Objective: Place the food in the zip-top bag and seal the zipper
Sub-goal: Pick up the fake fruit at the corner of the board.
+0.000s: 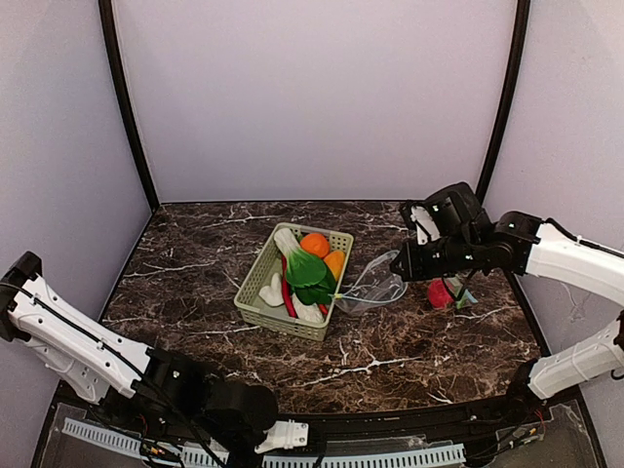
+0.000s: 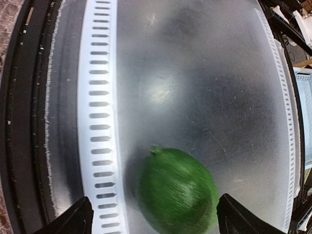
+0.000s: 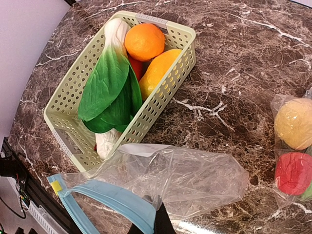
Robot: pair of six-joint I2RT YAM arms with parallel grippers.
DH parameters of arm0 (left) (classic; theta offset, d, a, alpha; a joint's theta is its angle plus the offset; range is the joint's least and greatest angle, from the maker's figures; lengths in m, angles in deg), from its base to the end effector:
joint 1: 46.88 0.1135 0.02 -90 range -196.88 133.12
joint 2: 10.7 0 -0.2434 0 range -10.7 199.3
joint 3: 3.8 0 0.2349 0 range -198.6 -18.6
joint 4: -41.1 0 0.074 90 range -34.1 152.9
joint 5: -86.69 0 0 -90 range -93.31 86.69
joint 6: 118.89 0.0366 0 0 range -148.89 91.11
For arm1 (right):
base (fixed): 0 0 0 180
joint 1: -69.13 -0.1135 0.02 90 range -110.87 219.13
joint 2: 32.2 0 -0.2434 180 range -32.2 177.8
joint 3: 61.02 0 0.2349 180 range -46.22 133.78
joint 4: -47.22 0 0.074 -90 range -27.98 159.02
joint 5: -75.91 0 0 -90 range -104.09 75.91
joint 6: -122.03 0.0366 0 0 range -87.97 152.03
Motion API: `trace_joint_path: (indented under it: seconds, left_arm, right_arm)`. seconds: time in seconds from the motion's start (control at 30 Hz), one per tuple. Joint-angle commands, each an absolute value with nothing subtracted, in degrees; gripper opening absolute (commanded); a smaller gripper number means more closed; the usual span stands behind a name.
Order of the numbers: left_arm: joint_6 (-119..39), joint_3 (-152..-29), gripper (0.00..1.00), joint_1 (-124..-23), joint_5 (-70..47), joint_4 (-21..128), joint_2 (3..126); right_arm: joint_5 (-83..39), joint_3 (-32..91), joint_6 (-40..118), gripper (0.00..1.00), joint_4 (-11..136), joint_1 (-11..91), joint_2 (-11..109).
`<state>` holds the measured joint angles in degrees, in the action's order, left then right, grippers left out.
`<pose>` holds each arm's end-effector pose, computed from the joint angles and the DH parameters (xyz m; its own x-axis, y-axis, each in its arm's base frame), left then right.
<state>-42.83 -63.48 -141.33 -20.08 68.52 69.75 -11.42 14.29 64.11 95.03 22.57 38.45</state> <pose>-0.0316 -0.2703 0.1890 -0.1702 0.7853 -0.5952 0.9259 -0.0792 -0.3693 0.1760 0.1834 0.2866 -0.7713 -0.0429 -0.6351 -0.3450 0.8666 0.3605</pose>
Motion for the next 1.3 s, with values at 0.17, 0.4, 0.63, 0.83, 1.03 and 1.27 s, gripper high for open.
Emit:
trace_joint_path:
  seconds: [0.17, 0.4, 0.63, 0.83, 1.03, 1.27]
  left_arm:
    - [-49.84, -63.94, 0.92, -149.66, -14.17, 62.88, 73.28]
    - [-52.36, -67.64, 0.92, -151.78, -9.39, 64.98, 79.85]
    - [-53.89, -68.97, 0.83, -152.17, -7.24, 69.61, 81.67]
    - [-55.76, -69.35, 0.76, -149.36, -4.25, 71.72, 77.67]
    - [-52.62, -72.28, 0.73, -139.97, 1.42, 72.91, 68.7]
    - [-45.82, -78.88, 0.67, -129.66, 8.53, 71.4, 63.02]
  right_arm:
    - [-11.09, 13.85, 62.96, 0.0, 93.73, 22.29, 34.99]
    - [-11.47, 12.97, 63.18, 0.0, 93.14, 22.29, 34.15]
    - [-11.2, 12.51, 63.32, 0.0, 93.16, 22.29, 32.73]
    - [-11.3, 13.06, 63.35, 0.0, 93.41, 22.29, 32.29]
    - [-11.21, 13.39, 63.23, 0.0, 94.02, 22.29, 33.21]
    - [-11.13, 13.32, 63.47, 0.0, 94.72, 21.27, 34.93]
